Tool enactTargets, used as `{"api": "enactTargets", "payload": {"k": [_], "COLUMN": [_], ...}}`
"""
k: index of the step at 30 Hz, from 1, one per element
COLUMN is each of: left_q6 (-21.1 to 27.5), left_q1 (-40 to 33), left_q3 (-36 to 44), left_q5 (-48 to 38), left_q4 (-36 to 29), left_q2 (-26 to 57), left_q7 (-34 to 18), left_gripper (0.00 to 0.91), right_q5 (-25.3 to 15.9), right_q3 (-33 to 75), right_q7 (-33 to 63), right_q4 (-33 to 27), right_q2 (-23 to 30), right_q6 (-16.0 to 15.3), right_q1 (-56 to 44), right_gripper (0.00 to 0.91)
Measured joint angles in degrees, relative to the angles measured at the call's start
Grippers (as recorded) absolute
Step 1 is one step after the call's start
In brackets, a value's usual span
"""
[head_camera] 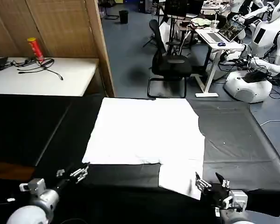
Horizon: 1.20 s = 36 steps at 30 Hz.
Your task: Fold and organize the clothes.
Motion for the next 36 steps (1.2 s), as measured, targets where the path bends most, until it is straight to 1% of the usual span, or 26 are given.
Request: {"api": "enactTargets", "payload": {"k": [1,2,3,4,5,6,7,8,9,10,11,12,18,19,26,30,36], "left_q6": [-0.03,-0.06,-0.11,-0.14,-0.15,-0.16,-0.18,-0.27,-0.30,-0.33,-0.40,-0.45,-0.26,-0.26,-0.23,0.02,0.60], "left_q1": [-0.33,-0.61,-0.87,-1.15,-1.39,-1.63,-1.84,-1.91,-1.93,-1.91,-1.88,-1.85,-1.32,-1.20,0.06,1.64,6.53], "left_q3": [0.19,0.31,0.43,0.56,0.65,0.81,0.91,1.03,1.16,1.32,1.49,1.67,2.25,2.26,1.85,0.98,-0.54], "left_q5": [0.00,0.01,0.01,0.01,0.02,0.03,0.05,0.07,0.09,0.15,0.28,0.39,1.29,1.53,2.39,2.43,2.23], "left_q4": [0.50,0.96,1.34,1.75,2.13,2.50,2.81,3.02,3.12,3.14,3.15,3.14,2.43,2.28,0.57,-1.64,-6.36], "left_q2": [0.01,0.03,0.08,0.15,0.19,0.22,0.21,0.20,0.20,0.16,0.12,0.09,-0.21,-0.24,-0.35,-0.60,-0.82], "left_q7": [0.00,0.02,0.06,0.15,0.28,0.37,0.39,0.41,0.49,0.60,0.73,0.82,0.99,0.96,0.10,-1.12,-3.29], "left_gripper": [0.770,0.712,0.624,0.566,0.429,0.332,0.156,0.137,0.010,0.000,0.000,0.000,0.000,0.000,0.000,0.000,0.000], "right_q5": [-0.11,-0.19,-0.30,-0.39,-0.42,-0.43,-0.49,-0.60,-0.69,-0.83,-1.02,-1.15,-1.27,-1.27,-1.19,-1.20,-1.19], "right_q3": [-0.07,-0.13,-0.13,-0.13,-0.17,-0.25,-0.34,-0.45,-0.52,-0.59,-0.65,-0.72,-0.65,-0.59,0.38,0.96,1.51], "right_q7": [-0.01,-0.01,-0.01,0.00,0.00,0.00,0.00,0.03,0.07,0.11,0.17,0.25,0.91,1.11,3.97,5.37,6.13], "right_q4": [-0.19,-0.28,-0.39,-0.43,-0.43,-0.42,-0.37,-0.28,-0.21,-0.10,0.00,0.15,1.57,1.87,6.96,10.61,14.01], "right_q2": [0.07,0.12,0.15,0.19,0.22,0.25,0.31,0.38,0.45,0.51,0.59,0.66,0.82,0.82,0.75,0.63,0.59], "right_q6": [0.09,0.16,0.23,0.23,0.24,0.24,0.25,0.25,0.25,0.25,0.22,0.17,-0.06,-0.20,-3.36,-5.19,-5.24], "right_q1": [0.02,0.01,0.02,0.00,-0.03,-0.07,-0.16,-0.28,-0.41,-0.58,-0.71,-0.84,-1.94,-2.13,-5.06,-8.12,-12.57], "right_gripper": [0.878,0.878,0.839,0.809,0.761,0.722,0.634,0.556,0.312,0.176,0.176,0.098,0.029,0.000,0.000,0.000,0.000]}}
